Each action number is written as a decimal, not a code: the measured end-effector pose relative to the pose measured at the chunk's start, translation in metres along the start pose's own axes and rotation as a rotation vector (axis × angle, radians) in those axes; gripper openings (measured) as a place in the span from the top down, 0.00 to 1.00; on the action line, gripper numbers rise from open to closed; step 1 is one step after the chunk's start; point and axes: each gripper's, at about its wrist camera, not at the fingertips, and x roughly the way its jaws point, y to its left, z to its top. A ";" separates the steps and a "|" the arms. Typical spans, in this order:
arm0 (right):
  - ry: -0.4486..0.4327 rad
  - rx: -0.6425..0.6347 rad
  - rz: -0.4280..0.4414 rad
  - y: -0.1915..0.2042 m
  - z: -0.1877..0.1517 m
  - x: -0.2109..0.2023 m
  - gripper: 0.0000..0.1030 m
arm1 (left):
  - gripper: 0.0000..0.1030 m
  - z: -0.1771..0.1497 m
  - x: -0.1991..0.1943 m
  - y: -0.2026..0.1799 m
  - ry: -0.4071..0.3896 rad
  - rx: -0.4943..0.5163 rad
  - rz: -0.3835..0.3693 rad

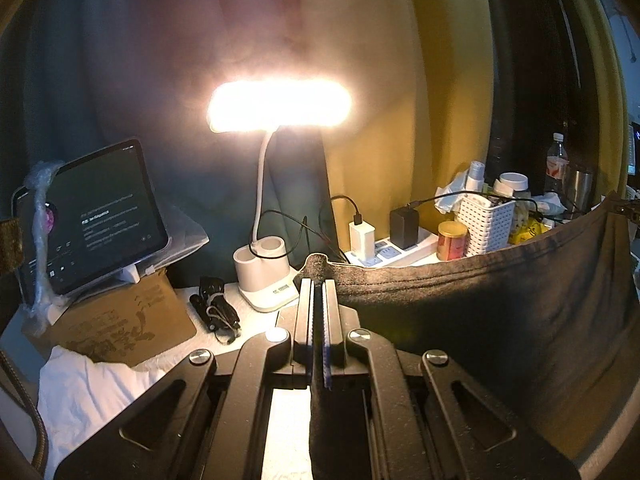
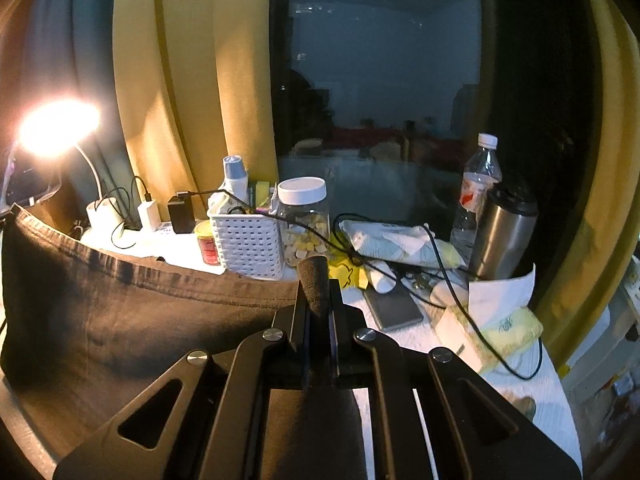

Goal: Fold small clothes

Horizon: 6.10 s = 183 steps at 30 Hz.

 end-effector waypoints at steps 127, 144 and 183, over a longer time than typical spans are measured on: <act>0.334 0.252 -0.020 0.006 -0.162 -0.022 0.51 | 0.18 -0.141 0.009 -0.020 0.457 -0.180 -0.139; 0.344 0.200 0.012 0.018 -0.164 -0.019 0.90 | 0.90 -0.139 -0.001 -0.041 0.436 -0.154 -0.194; 0.309 0.249 0.018 0.011 -0.207 -0.105 0.93 | 0.92 -0.174 -0.086 -0.050 0.477 -0.130 -0.147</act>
